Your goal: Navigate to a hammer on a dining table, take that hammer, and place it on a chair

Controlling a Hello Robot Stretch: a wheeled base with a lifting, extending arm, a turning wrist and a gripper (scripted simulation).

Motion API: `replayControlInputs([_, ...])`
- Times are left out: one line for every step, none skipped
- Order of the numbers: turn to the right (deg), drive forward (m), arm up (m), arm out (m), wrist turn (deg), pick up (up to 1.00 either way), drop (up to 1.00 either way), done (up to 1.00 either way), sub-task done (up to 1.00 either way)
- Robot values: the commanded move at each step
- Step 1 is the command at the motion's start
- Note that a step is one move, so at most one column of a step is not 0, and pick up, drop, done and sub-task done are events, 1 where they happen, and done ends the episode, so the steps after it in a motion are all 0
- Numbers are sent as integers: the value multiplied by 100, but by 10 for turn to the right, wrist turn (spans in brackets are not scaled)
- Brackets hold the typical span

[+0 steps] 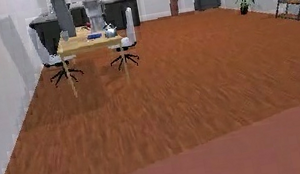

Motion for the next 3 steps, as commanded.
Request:
replayControlInputs([-120,0,0,0,0,0,0,0,0])
replayControlInputs([0,30,0,0,0,0,0,0,0])
replayControlInputs([-30,0,0,0,0,0,0,0,0])
